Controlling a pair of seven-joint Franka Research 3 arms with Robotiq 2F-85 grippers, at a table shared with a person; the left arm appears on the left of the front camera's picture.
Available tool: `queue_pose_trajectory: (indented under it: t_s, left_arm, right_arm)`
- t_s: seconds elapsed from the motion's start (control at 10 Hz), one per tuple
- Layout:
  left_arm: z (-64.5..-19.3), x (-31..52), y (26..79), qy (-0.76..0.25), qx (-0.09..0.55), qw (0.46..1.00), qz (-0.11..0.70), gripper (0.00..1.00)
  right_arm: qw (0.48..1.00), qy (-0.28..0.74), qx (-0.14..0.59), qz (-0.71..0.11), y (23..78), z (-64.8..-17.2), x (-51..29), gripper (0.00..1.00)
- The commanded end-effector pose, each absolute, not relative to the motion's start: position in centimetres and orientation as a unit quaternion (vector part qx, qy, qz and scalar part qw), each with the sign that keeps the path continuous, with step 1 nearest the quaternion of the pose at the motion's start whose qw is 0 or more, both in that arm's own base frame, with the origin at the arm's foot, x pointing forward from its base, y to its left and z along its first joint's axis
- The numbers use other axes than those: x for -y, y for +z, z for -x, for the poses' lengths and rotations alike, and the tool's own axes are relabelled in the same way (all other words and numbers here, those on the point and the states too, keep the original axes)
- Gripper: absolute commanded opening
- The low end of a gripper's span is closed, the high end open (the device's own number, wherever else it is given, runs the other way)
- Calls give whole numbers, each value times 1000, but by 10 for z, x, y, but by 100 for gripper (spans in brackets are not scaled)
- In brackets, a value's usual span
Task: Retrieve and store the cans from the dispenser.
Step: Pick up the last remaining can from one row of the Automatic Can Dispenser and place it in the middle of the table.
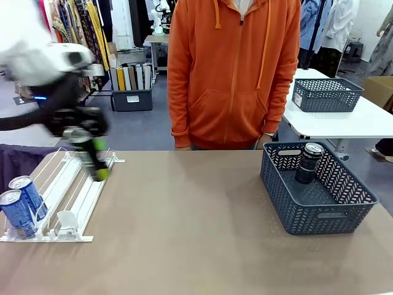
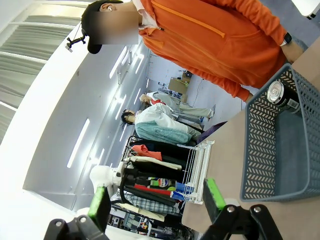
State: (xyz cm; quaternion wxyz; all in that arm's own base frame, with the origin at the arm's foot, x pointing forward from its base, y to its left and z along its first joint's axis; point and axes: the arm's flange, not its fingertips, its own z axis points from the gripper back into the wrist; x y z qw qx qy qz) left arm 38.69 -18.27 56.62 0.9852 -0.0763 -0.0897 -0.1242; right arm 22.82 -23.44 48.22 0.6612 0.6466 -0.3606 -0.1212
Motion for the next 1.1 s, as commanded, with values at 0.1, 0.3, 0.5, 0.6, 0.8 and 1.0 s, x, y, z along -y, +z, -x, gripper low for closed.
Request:
queue_pose_trajectory:
  t_s: [0.1,0.3,0.5,0.6,0.8,1.0]
  left_arm:
    - [-476,295,543,-170,96,981,15,0]
    - [-516,357,505,-187,90,978,-13,0]
    - [-538,379,475,-214,40,976,3,0]
    - [-545,384,457,-227,25,973,19,0]
    - [-551,385,429,-238,2,970,52,0]
    - [-553,382,413,-246,-10,967,68,0]
  right_arm:
    - [653,-115,372,-649,485,-230,234,100]
    - [653,-115,372,-649,485,-230,234,100]
    - [653,-115,372,-649,485,-230,234,100]
    - [653,-115,372,-649,485,-230,234,100]
    - [653,-115,372,-649,485,-230,234,100]
    - [653,-115,372,-649,485,-230,234,100]
